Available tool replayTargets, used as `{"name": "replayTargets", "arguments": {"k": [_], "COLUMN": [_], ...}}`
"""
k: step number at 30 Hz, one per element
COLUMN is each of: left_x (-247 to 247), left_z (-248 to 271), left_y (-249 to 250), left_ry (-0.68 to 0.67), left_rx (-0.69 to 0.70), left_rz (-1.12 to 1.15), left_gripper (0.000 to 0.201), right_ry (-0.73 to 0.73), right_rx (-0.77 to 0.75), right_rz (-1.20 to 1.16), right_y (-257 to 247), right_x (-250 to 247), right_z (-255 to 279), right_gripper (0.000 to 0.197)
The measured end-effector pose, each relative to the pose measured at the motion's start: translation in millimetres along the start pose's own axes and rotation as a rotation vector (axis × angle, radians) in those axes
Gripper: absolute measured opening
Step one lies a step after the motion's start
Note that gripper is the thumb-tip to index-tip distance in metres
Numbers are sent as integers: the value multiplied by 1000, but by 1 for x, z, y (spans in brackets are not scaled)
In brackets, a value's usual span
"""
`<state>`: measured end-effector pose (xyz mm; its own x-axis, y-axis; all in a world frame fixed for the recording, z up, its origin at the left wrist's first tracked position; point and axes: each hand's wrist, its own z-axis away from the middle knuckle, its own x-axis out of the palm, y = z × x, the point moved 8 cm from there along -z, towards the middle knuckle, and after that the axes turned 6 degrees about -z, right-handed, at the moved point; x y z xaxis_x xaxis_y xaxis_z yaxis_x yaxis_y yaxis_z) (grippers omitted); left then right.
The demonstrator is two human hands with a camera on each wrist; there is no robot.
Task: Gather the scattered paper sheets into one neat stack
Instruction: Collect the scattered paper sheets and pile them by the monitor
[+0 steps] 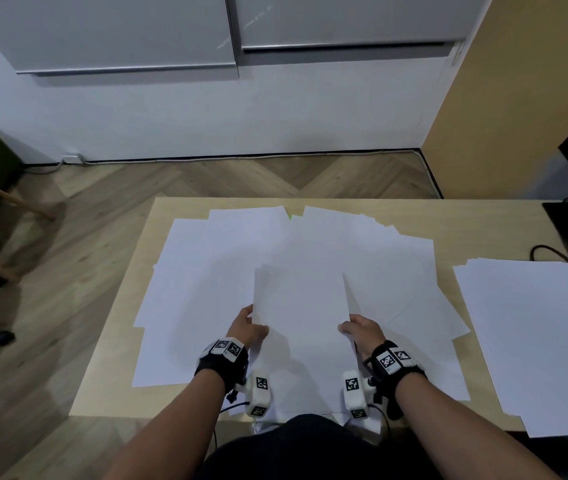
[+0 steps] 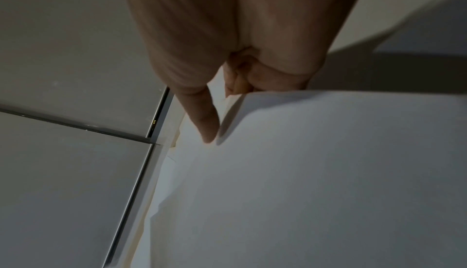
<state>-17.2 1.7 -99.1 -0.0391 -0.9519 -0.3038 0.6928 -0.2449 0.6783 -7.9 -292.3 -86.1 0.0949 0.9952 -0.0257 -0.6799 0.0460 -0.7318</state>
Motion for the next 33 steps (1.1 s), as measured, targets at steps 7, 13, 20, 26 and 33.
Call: {"name": "replayTargets", "arguments": {"k": [7,13,20,26,33], "left_x": [-5,-69,-109,-120,-146], "left_z": [-7,-12,-33,-37,-35], "left_y": [11,28,-7,-18,-16], "left_ry": [-11,434,539,553,584], "left_rx": [41,99,-187,-173,-165], "left_rz": [13,-453,-650,-678,-695], "left_gripper": [73,49,141,136,111], "right_ry": [56,251,386,372,402], "right_rx": [33,90,136,186,189], "right_rz": [156,410,375,331,308], "right_y": [1,-2,7,12,9], "right_x": [6,-11,-41,-42,-36], "right_z": [-9,-15,-7,-3,-1], "right_gripper": [19,27,48,68,69]}}
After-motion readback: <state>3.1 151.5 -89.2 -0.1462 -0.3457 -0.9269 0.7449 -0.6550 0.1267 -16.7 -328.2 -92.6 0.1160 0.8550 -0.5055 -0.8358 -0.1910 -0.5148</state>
